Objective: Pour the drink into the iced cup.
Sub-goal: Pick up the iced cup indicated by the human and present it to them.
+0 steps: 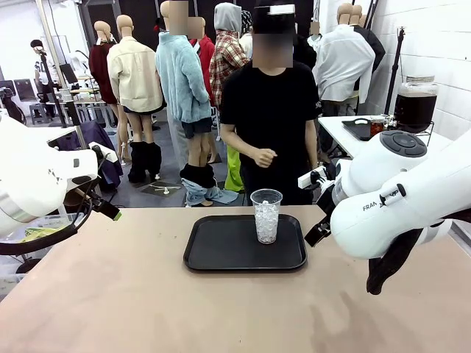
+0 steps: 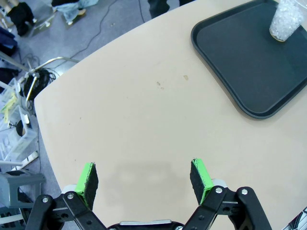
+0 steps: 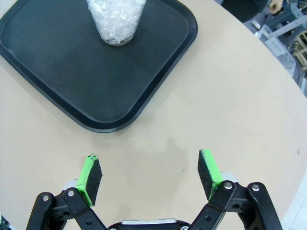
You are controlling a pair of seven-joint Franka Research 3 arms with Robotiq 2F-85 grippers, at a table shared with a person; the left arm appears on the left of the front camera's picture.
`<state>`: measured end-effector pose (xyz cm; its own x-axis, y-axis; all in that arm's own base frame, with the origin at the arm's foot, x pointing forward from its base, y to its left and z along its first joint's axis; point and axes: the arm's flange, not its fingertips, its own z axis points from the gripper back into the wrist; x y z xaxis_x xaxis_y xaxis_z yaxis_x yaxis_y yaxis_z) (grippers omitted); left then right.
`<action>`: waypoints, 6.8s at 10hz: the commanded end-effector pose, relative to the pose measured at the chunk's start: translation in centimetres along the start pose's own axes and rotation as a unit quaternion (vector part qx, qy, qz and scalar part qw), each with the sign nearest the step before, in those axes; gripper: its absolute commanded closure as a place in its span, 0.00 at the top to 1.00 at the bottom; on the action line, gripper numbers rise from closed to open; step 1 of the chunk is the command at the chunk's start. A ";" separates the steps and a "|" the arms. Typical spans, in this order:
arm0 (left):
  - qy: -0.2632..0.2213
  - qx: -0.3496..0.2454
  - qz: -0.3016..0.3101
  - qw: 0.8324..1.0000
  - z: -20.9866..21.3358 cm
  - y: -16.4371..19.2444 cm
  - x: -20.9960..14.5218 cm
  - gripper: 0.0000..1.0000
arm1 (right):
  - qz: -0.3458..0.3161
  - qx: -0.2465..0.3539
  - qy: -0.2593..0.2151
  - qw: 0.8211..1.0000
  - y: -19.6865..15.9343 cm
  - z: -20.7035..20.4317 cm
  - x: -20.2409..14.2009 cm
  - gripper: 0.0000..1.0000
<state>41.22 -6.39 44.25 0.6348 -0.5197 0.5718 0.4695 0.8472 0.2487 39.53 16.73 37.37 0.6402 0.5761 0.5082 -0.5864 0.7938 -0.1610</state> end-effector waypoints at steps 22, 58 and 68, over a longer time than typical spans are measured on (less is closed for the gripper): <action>0.009 0.002 -0.002 1.000 0.4 0.1 0.1 1.00 | 0.000 0.000 0.000 1.000 0.1 0.0 0.0 1.00; 0.009 0.002 -0.002 1.000 0.4 0.1 0.1 1.00 | 0.374 0.286 -0.158 0.868 -17.3 -6.8 2.9 1.00; 0.009 0.002 -0.002 1.000 0.4 0.1 0.1 1.00 | 0.209 0.350 -0.298 0.863 -14.9 -19.3 8.6 1.00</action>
<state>41.17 -6.38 44.33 0.6341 -0.5203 0.5720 0.4688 0.8470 0.2508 62.46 13.13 28.10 0.0530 0.4505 0.8912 -0.9933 0.1153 0.0008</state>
